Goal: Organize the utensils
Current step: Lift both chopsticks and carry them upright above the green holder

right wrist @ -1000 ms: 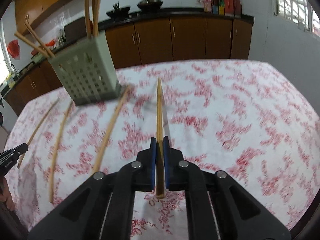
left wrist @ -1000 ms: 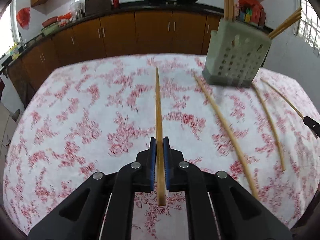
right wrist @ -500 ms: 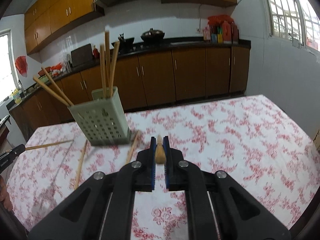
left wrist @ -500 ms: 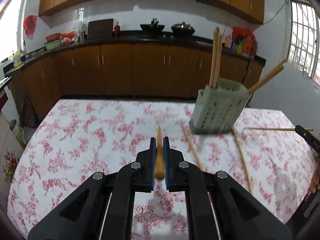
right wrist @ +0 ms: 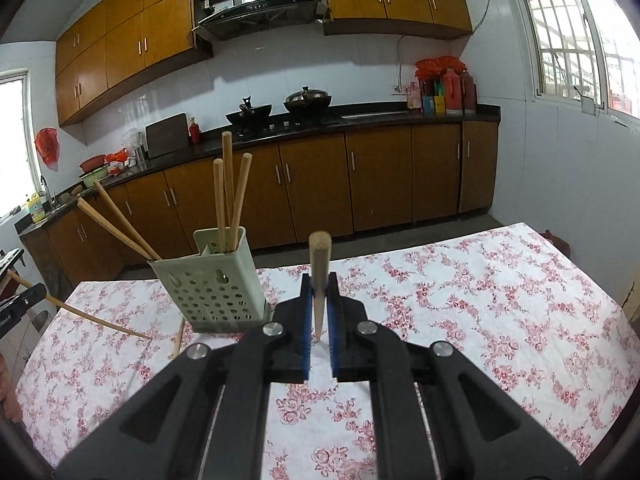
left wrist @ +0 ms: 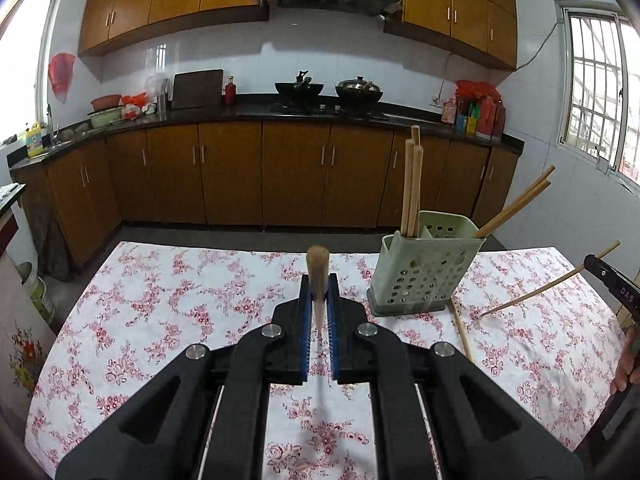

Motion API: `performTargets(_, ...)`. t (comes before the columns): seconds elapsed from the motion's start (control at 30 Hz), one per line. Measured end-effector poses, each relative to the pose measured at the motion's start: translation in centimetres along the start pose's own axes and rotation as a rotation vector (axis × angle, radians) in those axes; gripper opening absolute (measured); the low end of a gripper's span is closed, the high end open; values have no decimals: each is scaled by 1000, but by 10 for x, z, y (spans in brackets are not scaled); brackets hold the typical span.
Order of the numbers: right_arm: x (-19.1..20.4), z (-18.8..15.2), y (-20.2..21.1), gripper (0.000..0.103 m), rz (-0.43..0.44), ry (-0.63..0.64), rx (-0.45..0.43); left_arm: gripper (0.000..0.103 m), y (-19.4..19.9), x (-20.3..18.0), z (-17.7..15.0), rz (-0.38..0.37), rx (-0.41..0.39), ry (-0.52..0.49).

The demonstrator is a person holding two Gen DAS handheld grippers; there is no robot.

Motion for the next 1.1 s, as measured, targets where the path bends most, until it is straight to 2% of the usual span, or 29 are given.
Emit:
performTargets(0.27, 24, 31, 16, 8, 84, -7, -25, 8, 11, -7, 25, -14, -43, -20)
performTargets(0.47, 59, 64, 38, 8, 198, -10, -55, 8, 26, -26, 64, -48, -122, -45)
performTargets(0.63, 88, 85, 49, 8, 256, 5, -96, 8, 33, -41, 102, -53, -201, -48)
performTargets(0.87, 113, 109, 39, 8, 270, 25, -158, 8, 23, -48, 158, -14, -307, 11)
performTargets(1.1, 118, 116, 3, 8, 257, 12, -140, 8, -3, -45, 188, 25, -365, 92)
Point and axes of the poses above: each gripper's, at about its wrist camera, not at the fingertips, and y roughly against the way its jaws point, x to its left, z to its top, the point moved 10 cm from there along -y, roughly the way its jaws point, and after that the axes turned 14 degrees about -y, right-handed, at the moved point
